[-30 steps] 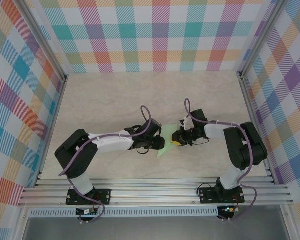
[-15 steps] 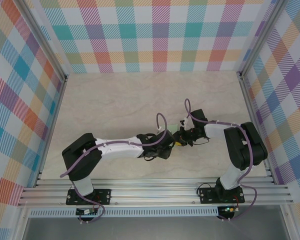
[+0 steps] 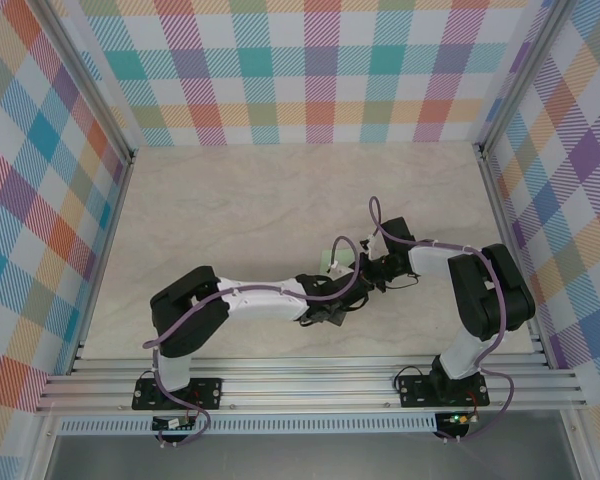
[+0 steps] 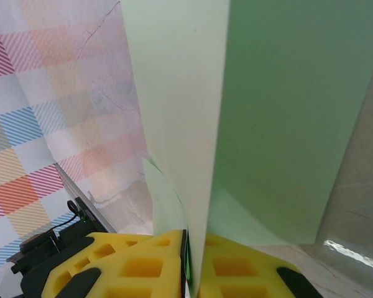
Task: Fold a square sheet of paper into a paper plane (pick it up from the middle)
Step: Fourth fold the wing at the center of the table.
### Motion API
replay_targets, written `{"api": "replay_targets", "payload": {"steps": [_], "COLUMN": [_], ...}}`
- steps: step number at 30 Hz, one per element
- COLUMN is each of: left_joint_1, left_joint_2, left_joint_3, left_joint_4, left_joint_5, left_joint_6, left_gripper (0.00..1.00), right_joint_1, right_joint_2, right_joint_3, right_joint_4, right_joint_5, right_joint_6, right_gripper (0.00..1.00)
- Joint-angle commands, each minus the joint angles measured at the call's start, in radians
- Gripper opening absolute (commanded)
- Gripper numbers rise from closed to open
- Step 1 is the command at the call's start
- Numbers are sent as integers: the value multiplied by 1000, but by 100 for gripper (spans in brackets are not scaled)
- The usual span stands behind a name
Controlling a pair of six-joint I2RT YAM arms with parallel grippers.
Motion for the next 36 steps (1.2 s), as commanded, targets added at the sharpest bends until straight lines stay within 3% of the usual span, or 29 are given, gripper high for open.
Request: {"api": "replay_targets", "payload": {"steps": [1, 9, 36], "left_joint_1": [-20, -34, -38], "left_joint_2": [26, 32, 35], "left_joint_3": [31, 28, -11], "left_joint_4": [-65, -73, -39], "left_joint_5": [-77, -148, -161], "left_joint_6": [10, -2, -26], "left_gripper": [43, 41, 10], "right_joint_1": [8, 8, 7], "right_joint_2": [-27, -27, -49], "right_joint_3": [28, 31, 41], "right_joint_4": [-20, -26, -43], "right_joint_5": [-9, -8, -13], "right_joint_6": [-2, -4, -9], "right_gripper": [12, 12, 15]}}
